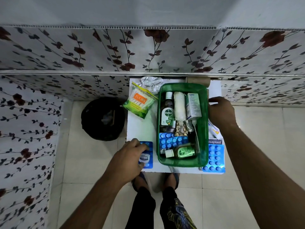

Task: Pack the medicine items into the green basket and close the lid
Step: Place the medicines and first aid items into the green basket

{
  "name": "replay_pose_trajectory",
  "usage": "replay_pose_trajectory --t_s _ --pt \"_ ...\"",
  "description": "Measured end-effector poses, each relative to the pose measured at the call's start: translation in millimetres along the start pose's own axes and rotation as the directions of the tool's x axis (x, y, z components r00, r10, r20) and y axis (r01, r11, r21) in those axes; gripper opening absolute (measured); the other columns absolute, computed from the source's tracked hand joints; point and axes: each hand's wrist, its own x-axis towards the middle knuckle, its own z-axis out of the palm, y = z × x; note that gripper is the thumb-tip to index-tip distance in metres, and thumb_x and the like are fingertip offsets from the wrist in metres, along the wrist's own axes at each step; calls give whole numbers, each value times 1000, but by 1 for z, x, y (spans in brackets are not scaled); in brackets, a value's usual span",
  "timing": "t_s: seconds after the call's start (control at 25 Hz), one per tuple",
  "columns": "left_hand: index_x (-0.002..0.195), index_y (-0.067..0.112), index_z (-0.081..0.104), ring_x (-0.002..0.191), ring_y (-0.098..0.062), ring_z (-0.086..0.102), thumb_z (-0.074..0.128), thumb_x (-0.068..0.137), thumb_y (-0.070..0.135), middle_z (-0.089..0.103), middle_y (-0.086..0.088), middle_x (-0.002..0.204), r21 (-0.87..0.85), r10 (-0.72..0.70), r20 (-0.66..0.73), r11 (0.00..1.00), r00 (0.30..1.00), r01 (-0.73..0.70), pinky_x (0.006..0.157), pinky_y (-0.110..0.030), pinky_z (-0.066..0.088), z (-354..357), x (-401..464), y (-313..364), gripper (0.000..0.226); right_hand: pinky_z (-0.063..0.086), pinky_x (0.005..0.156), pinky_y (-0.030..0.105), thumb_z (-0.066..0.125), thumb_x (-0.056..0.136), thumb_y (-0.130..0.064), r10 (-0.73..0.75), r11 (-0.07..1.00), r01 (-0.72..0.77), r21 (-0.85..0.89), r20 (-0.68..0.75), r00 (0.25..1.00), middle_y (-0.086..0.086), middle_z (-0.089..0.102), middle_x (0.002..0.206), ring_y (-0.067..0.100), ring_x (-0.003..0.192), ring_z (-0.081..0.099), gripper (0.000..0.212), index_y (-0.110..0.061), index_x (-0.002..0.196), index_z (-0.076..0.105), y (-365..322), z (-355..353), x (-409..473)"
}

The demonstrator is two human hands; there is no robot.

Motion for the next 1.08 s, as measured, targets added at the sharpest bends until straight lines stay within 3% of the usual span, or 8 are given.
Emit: replay_pose_trajectory --t_s 0.12,0.32,0.44,0.52,0.68,0.84,0.96,1.08 --pt "112 32 61 95 -13 58 70 71 29 53 11 101 -89 -3 -76 996 997 -4 72 -25 48 -12 -9 4 41 53 88 39 57 90 -39 -21 1000 21 3 14 1000 11 75 102 31 99 67 34 -14 107 73 -2 0 3" --pt "108 29 67 71 -9 62 79 72 27 57 12 96 -337 -23 -437 931 899 -140 67 -19 49 -64 -20 52 38 54 84 37 60 82 -45 37 975 -12 220 -109 993 1 76 94 21 87 69 36 -19 102 74 -1 -28 -19" --pt "115 26 64 82 -15 62 73 77 32 55 5 103 -146 146 -234 972 961 -184 74 -28 51 -57 7 106 40 50 71 30 63 79 -37 70 936 -12 353 -152 986 -3 74 94 12 76 66 33 -20 106 72 -1 -49 -46" --pt "113 19 65 93 -24 61 72 77 27 55 -2 107 -52 156 -55 986 986 -159 79 -33 51 -36 31 127 38 47 67 27 64 81 -34 66 914 -2 405 -145 987 -7 74 91 7 72 66 30 -20 107 71 -2 -57 -61" --pt "101 15 70 90 -26 66 72 70 19 67 -7 99 -85 110 100 991 989 -102 77 -34 56 -3 56 135 32 54 70 33 64 78 -36 22 907 28 420 -112 993 -7 76 88 11 79 72 28 -22 101 72 -2 -67 -77" --pt "107 17 70 91 -19 68 68 79 19 73 -3 100 -224 101 95 971 990 -78 80 -32 56 -13 47 128 28 60 70 38 66 76 -36 -22 921 30 389 -27 999 -3 76 86 14 76 72 28 -24 102 70 -1 -61 -92" --pt "102 25 71 77 -5 69 63 89 14 72 7 89 -543 -93 -160 840 983 -9 70 -20 54 -50 29 102 19 58 62 29 67 82 -35 -62 953 28 300 105 992 -6 73 90 12 75 71 28 -26 109 66 -7 -43 -114" --pt "90 25 70 66 -7 68 60 89 3 71 0 80 -758 -394 -287 650 873 45 67 -30 54 -67 12 52 24 54 70 33 56 89 -44 -134 990 119 75 242 961 -3 73 89 21 81 69 29 -27 112 56 -14 -9 -139"
